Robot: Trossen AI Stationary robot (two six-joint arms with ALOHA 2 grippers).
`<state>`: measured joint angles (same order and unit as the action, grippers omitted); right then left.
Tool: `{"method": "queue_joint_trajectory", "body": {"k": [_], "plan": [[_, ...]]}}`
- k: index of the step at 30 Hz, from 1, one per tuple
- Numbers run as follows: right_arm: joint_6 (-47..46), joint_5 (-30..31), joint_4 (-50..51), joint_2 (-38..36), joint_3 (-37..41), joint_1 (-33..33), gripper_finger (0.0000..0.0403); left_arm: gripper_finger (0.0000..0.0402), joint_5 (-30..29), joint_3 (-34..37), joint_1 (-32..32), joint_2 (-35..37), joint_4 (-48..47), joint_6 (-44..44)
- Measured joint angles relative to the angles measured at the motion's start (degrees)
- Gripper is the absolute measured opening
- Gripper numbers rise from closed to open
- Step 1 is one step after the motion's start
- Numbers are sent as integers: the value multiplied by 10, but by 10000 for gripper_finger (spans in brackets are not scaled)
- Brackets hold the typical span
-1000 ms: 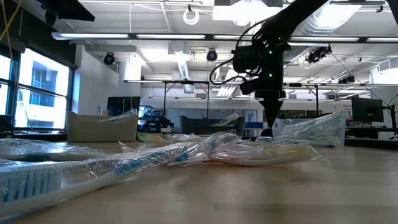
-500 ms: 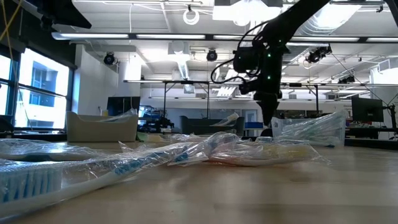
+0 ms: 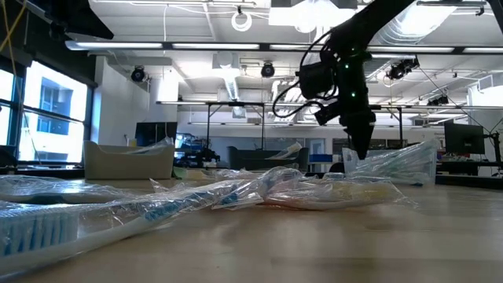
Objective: Pick & Place Toothbrushes
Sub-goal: Put the blue toothbrush into the gray bin
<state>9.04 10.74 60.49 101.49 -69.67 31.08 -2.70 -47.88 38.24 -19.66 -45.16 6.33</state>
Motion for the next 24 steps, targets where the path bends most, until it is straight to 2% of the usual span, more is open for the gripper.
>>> {"method": "queue_joint_trajectory", "body": {"k": [4,11,17,24], "plan": [[-3,-33,9,0,0,17,3,0,0,0,0,0,0,0],[-33,-38,1,0,44,49,3,0,0,0,0,0,0,0],[-37,-27,-49,0,115,63,3,0,0,0,0,0,0,0],[-60,7,-91,-10,125,64,3,0,0,0,0,0,0,0]]}}
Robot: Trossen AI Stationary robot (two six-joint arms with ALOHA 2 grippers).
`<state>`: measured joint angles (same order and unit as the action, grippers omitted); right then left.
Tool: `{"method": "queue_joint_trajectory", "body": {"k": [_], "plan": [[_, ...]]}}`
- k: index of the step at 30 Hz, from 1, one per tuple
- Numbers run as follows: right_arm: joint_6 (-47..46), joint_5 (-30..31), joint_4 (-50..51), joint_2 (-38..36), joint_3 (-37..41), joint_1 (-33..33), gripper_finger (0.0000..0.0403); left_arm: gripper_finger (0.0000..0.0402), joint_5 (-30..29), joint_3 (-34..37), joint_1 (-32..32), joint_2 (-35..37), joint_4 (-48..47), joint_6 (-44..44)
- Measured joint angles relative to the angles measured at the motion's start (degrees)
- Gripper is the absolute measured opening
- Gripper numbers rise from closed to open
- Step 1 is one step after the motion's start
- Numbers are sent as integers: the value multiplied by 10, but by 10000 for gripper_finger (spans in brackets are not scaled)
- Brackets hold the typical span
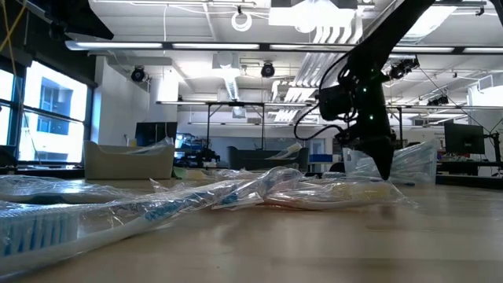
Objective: Pick & Place Toothbrushes
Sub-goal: Put the blue toothbrush into the gray bin
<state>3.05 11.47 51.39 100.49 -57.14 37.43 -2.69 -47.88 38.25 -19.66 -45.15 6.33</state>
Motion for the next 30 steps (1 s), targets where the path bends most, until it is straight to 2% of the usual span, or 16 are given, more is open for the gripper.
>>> {"method": "queue_joint_trajectory", "body": {"k": [15,20,30], "plan": [[2,-45,6,-14,0,-22,3,0,-9,0,0,0,0,0],[-1,-28,5,-14,0,-49,3,0,-10,0,0,0,-6,0],[0,-16,-64,-14,0,-62,3,0,-11,0,0,0,-17,0]]}}
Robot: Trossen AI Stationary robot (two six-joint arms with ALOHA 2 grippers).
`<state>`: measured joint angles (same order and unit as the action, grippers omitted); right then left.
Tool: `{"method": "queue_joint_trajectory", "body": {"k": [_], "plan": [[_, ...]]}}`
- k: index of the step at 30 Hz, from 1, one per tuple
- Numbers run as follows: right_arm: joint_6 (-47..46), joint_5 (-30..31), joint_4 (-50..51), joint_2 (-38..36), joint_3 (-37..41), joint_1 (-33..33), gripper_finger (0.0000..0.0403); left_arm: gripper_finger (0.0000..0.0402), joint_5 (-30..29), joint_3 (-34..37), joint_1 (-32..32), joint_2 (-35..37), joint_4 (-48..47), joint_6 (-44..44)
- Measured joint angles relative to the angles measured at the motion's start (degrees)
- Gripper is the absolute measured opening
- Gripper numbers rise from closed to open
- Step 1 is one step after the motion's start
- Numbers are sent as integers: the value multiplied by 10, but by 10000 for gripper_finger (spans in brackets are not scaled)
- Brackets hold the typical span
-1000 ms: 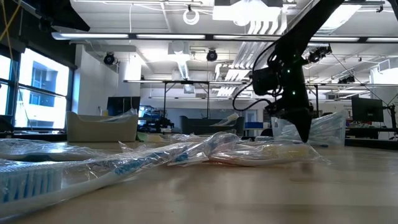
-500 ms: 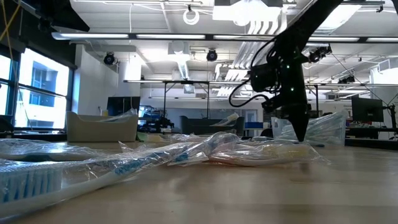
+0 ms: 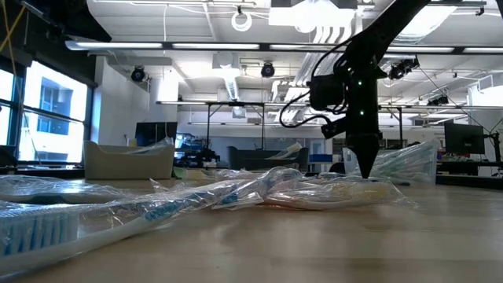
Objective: Pick & Place Toothbrushes
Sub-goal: Put the blue toothbrush into the gray bin
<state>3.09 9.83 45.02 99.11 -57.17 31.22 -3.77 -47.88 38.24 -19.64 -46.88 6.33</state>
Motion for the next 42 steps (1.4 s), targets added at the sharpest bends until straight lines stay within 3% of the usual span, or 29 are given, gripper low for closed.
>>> {"method": "queue_joint_trajectory", "body": {"k": [5,16,20,34,42], "plan": [[-2,58,-28,0,0,0,3,0,0,0,0,0,4,0],[-3,71,-68,21,0,10,3,0,0,0,0,0,4,0],[-1,112,-71,35,0,9,3,0,0,0,0,0,4,2],[-4,81,-49,26,0,-5,3,0,-22,0,0,0,4,2],[2,122,-63,-5,0,-3,3,0,-29,0,0,0,4,2]]}}
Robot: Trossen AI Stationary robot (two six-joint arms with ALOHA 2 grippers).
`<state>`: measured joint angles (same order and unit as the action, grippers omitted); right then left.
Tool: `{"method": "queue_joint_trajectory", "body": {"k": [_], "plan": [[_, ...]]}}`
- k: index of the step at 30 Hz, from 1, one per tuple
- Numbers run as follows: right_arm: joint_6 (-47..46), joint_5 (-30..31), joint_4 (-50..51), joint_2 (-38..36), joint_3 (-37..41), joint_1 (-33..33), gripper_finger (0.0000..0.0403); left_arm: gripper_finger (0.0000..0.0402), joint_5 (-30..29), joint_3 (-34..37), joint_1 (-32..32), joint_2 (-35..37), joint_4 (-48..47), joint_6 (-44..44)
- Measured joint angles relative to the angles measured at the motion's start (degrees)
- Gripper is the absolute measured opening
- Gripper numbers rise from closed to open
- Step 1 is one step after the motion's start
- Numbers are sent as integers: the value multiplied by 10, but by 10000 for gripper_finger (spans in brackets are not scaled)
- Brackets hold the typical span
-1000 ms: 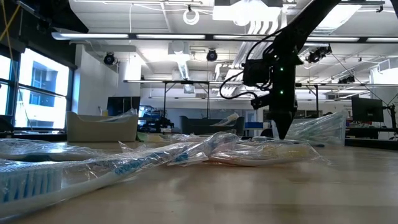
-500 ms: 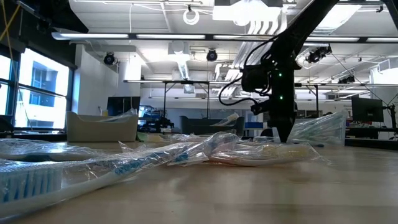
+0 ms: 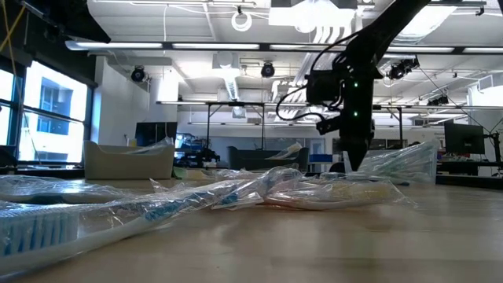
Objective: Pick & Place Toothbrushes
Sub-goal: Put the blue toothbrush into the gray bin
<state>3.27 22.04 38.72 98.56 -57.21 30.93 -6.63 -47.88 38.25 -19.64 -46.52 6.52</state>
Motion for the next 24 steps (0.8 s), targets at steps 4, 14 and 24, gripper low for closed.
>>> {"method": "queue_joint_trajectory", "body": {"k": [4,14,24], "plan": [[7,-9,-8,1,0,16,3,0,-2,0,0,0,0,0],[19,-13,-18,2,0,33,3,0,-6,0,0,0,0,0],[24,-37,-32,3,14,38,3,0,-6,0,0,0,0,0]]}}
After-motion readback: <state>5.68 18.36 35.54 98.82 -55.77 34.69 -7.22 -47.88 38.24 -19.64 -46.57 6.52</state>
